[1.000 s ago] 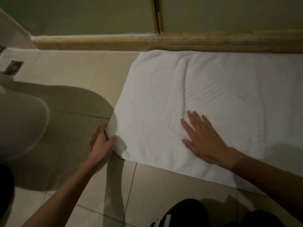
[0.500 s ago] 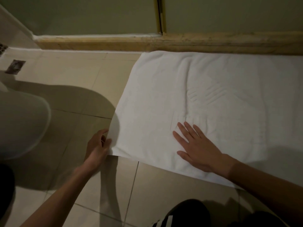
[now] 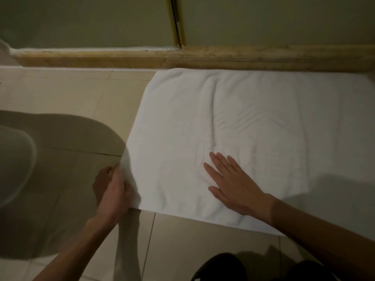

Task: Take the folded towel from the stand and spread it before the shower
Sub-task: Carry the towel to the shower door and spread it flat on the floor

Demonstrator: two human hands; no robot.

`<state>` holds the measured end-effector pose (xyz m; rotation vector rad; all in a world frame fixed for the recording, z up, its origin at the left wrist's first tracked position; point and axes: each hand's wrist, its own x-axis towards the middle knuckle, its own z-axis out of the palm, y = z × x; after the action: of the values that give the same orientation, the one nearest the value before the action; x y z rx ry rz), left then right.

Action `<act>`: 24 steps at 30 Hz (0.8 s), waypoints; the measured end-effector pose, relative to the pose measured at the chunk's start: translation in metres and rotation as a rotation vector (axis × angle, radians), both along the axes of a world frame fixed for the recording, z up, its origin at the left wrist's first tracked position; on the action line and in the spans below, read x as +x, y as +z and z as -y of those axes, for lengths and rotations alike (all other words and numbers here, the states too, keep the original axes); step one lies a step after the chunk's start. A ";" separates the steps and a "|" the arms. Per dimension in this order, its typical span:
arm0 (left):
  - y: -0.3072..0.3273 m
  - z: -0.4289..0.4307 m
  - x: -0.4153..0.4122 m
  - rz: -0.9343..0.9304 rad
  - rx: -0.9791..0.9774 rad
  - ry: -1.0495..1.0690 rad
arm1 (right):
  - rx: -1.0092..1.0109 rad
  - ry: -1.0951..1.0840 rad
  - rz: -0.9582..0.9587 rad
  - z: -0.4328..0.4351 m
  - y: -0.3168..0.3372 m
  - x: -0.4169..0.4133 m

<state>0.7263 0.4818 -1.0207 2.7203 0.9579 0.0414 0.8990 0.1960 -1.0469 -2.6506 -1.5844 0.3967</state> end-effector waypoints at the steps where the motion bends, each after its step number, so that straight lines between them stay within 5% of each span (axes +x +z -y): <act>1: 0.001 0.010 0.009 0.012 -0.027 -0.048 | 0.005 -0.043 0.011 0.002 0.002 0.004; 10: -0.031 0.075 0.125 -0.119 -0.061 -0.493 | -0.074 -0.403 0.067 0.034 -0.001 0.061; 24: -0.043 0.090 0.205 -0.202 0.082 -0.562 | -0.086 -0.433 0.060 0.036 -0.008 0.063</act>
<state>0.9313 0.3920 -1.0632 3.0072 0.2054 -0.3088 0.9620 0.1598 -1.0549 -2.9855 -0.9748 0.3719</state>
